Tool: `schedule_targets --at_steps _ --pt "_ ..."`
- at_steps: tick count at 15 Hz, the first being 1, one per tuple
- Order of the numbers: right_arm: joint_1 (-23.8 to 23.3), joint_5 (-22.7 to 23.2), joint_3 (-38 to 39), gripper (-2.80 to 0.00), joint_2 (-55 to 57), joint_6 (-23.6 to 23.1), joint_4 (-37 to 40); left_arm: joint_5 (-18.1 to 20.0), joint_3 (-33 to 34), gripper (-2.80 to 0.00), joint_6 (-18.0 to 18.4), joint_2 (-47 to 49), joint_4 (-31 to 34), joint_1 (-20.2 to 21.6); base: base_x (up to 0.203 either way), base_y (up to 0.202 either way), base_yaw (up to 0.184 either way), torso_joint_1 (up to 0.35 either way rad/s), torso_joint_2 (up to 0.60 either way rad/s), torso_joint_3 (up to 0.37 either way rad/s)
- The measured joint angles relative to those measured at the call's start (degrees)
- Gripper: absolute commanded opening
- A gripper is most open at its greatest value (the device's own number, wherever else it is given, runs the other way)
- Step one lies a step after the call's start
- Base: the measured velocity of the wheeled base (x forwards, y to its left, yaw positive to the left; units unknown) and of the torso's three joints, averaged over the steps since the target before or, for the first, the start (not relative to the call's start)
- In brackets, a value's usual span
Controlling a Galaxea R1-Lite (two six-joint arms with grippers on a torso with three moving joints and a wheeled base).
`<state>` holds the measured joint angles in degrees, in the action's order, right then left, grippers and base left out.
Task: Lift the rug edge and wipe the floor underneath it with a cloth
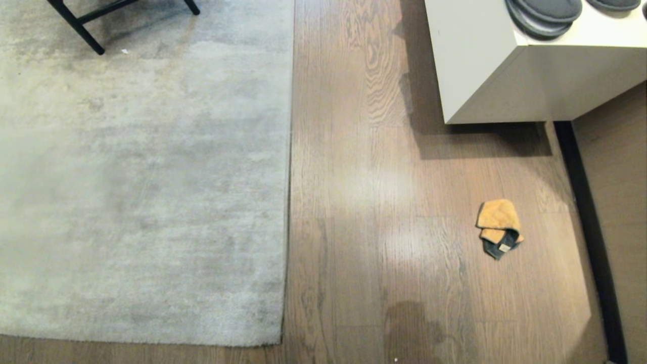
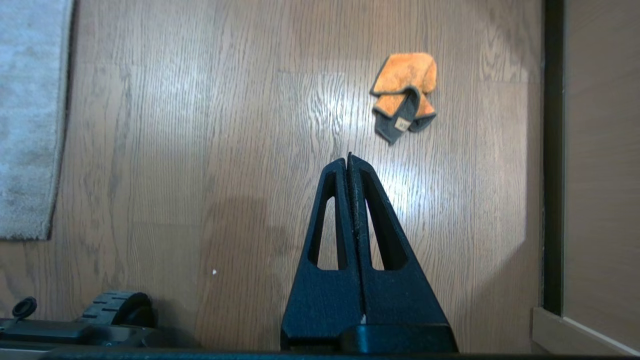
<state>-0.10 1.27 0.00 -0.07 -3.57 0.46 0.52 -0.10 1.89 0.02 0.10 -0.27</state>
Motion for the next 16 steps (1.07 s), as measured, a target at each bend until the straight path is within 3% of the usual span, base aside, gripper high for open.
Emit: schedule_targets --at_steps 16 --pt "0.0 0.0 0.0 -2.80 0.0 0.0 0.0 0.0 0.0 -2.80 0.0 0.0 0.0 0.0 0.000 0.000 0.000 0.002 0.00 0.203"
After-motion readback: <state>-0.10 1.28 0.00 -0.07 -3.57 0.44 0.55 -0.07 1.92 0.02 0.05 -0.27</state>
